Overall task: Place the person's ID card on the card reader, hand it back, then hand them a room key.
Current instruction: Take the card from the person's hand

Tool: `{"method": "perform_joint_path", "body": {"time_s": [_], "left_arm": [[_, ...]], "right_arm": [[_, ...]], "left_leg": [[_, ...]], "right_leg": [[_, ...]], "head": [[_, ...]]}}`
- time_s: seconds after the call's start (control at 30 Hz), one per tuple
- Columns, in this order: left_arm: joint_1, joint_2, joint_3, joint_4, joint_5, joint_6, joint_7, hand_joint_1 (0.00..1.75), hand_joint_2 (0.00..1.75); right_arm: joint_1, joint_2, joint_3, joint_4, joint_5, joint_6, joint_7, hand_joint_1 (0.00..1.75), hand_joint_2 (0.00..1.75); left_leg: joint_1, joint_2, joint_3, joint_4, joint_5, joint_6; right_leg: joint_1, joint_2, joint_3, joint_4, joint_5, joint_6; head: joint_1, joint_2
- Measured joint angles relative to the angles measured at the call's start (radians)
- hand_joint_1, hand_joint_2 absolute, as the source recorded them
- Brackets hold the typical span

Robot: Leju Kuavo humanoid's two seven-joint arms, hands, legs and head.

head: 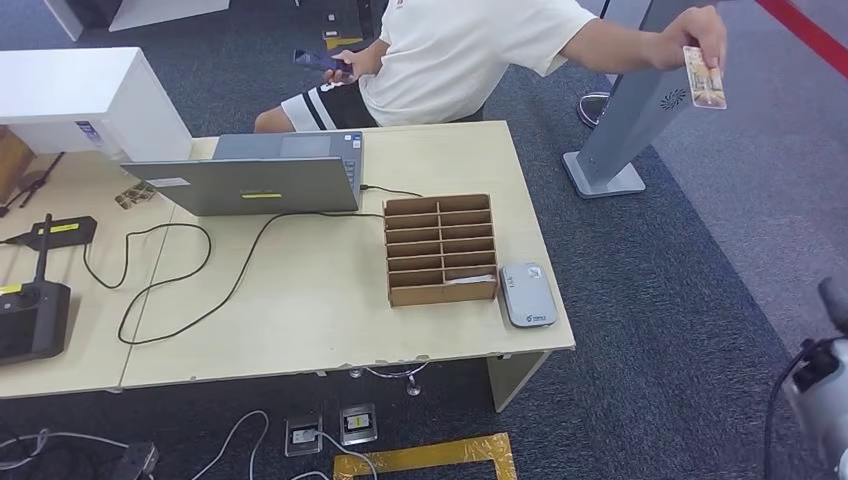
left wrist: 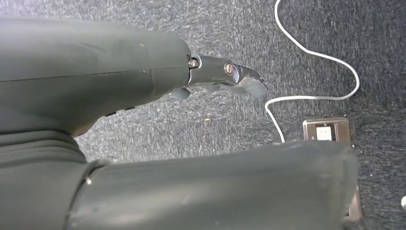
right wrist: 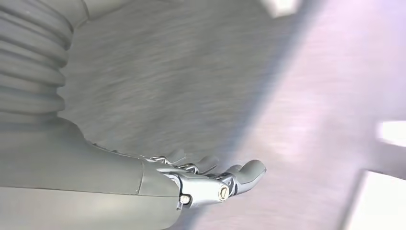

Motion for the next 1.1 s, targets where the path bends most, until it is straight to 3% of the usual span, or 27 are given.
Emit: {"method": "perform_joint_path", "body": {"time_s": [0.17,0.3,0.4,0.6,0.7,0.87,1.1], "left_arm": [[0.0,-0.012,0.0,0.002,0.011,0.0,-0.005,0.0,0.0],[0.0,-0.022,0.001,0.004,0.013,0.0,-0.011,0.0,0.0],[0.0,-0.027,0.0,0.006,0.012,0.0,-0.02,0.0,0.0],[-0.003,-0.031,0.0,0.008,-0.001,0.0,-0.023,0.0,0.0],[-0.005,-0.033,0.0,0.008,-0.009,0.0,-0.023,0.0,0.0],[-0.004,-0.032,-0.003,0.01,-0.023,0.0,-0.023,0.0,0.0],[0.0,-0.031,-0.005,0.012,-0.035,0.0,-0.023,0.0,0.0]], "right_arm": [[-0.236,-0.051,-0.006,-0.073,0.085,-0.013,-0.124,0.0,1.75],[-0.404,-0.051,0.041,-0.132,0.23,0.001,-0.172,0.0,1.75],[-0.477,-0.038,0.103,-0.185,0.379,0.013,-0.184,0.0,1.75],[-0.524,0.041,0.268,-0.334,0.853,0.038,-0.112,0.0,1.75],[-0.524,0.085,0.345,-0.392,1.016,0.039,-0.102,0.0,1.75],[-0.509,0.172,0.461,-0.439,1.15,0.066,-0.098,0.0,1.75],[-0.481,0.243,0.557,-0.459,1.182,0.087,-0.068,0.0,1.75]], "left_leg": [[0.0,-0.002,0.0,0.0,0.0,0.0],[0.0,-0.004,-0.001,0.0,0.001,-0.001],[0.001,-0.006,-0.002,0.0,0.002,-0.002],[0.002,-0.006,-0.002,0.0,0.003,-0.002],[0.002,-0.01,-0.003,0.0,0.005,-0.003],[0.003,-0.01,-0.003,0.0,0.006,-0.003],[0.003,-0.012,-0.004,0.0,0.006,-0.003]], "right_leg": [[0.0,-0.001,-0.001,0.002,0.0,0.0],[0.0,-0.003,-0.001,0.003,0.0,0.0],[0.001,-0.006,0.0,0.003,0.0,0.0],[0.001,-0.005,-0.001,0.005,0.0,0.0],[0.002,-0.009,-0.001,0.005,0.0,0.0],[0.003,-0.009,-0.002,0.005,0.0,-0.001],[0.003,-0.011,-0.003,0.005,0.0,-0.001]], "head": [[0.0,0.0],[0.0,0.0],[0.0,0.0],[0.0,0.0],[0.0,0.0],[0.0,0.0],[0.0,0.0]]}}
